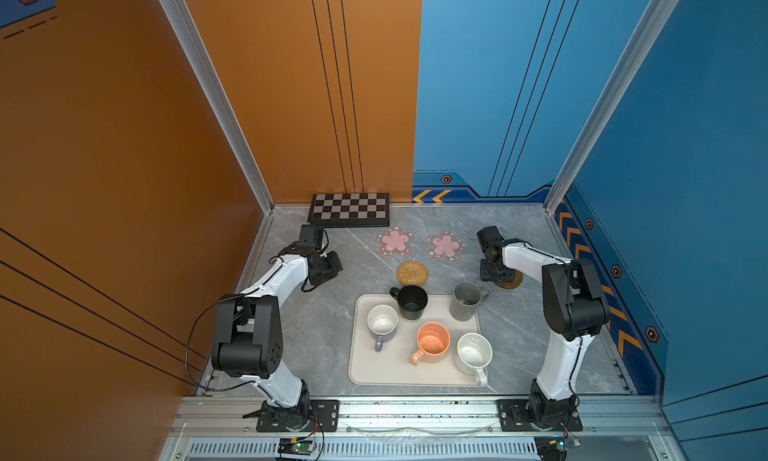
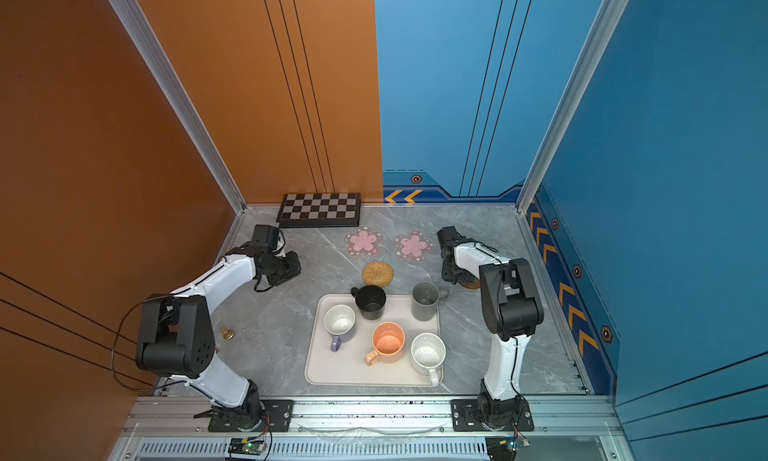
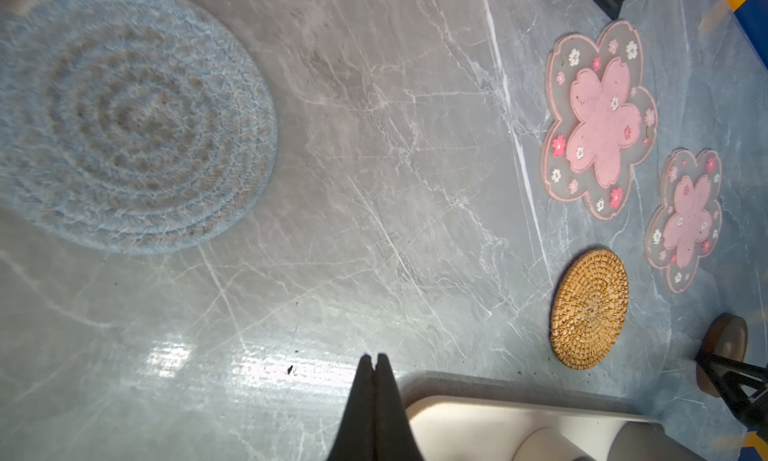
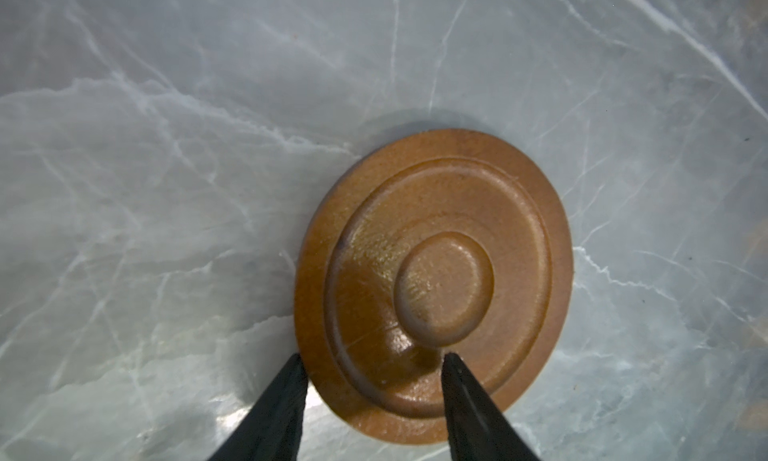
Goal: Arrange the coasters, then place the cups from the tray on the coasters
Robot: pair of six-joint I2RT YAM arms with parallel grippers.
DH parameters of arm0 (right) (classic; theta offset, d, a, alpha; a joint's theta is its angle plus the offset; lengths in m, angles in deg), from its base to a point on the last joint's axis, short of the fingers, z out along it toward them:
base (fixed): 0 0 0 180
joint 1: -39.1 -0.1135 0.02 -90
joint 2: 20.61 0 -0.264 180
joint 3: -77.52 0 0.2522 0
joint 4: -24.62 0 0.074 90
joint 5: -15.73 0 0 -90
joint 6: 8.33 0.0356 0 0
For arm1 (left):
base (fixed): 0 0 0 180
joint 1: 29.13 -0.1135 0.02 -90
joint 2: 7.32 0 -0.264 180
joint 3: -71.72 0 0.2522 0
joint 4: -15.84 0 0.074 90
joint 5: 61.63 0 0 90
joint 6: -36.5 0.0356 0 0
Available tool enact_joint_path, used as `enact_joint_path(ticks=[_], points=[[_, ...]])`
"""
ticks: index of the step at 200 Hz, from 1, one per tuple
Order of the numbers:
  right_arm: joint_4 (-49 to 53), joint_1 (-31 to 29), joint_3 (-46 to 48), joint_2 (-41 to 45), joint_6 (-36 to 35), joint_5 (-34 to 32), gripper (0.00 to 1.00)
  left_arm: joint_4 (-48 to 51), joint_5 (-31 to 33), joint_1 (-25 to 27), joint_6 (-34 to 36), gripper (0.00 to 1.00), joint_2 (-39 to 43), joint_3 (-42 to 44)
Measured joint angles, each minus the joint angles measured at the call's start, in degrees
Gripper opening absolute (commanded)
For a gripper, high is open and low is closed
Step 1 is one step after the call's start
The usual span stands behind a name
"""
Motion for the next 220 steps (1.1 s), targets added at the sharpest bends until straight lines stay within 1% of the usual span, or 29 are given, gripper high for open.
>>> enact_joint_path(ticks=[55,113,141,167,220], points=[[-0.1,1.9,0.8,0.6,0.0,0.0,0.55,0.0,0.0,1.2,-0.3,0.04,0.0,-0.1],[0.0,1.8,2.1,1.9,0.0,0.7,0.59,0.4,0.0,6.2,-0.7,0.04,-1.2,-4.1],[0.0,1.6,2.6,4.3,0.0,1.7,0.60,0.4,0.0,9.7,-0.7,0.04,-4.1,-7.5],[0.0,1.3,2.7,7.1,0.0,1.9,0.60,0.2,0.0,13.5,-0.7,0.03,-8.6,-11.6],[0.1,1.3,4.0,13.5,-0.9,1.9,0.62,0.4,-0.3,19.0,-0.7,0.03,-16.2,-18.5]])
